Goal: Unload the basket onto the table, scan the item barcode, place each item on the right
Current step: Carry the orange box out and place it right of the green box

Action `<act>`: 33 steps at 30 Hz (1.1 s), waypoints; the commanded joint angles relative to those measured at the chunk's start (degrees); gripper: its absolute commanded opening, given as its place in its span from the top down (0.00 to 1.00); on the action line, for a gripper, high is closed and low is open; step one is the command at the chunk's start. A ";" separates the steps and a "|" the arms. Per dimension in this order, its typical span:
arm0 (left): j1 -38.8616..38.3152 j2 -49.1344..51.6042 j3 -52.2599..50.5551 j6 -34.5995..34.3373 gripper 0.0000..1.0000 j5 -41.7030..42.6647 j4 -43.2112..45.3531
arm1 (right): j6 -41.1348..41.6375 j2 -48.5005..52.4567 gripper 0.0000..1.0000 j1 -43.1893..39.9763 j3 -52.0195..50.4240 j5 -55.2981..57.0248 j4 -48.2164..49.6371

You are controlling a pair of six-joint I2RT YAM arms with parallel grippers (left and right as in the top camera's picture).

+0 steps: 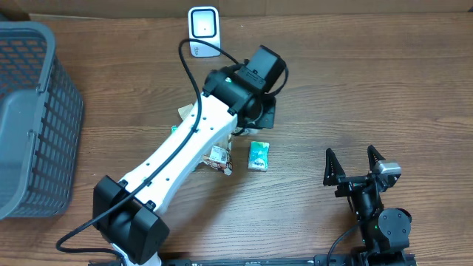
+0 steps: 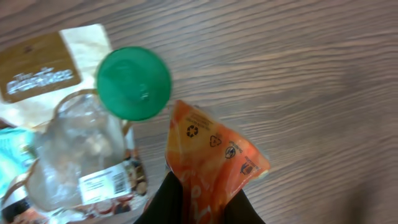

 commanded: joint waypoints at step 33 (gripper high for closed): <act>-10.62 19.02 0.20 -18.12 0.09 -0.33 9.01 | -0.09 -0.57 0.00 -0.15 -0.59 -0.33 0.35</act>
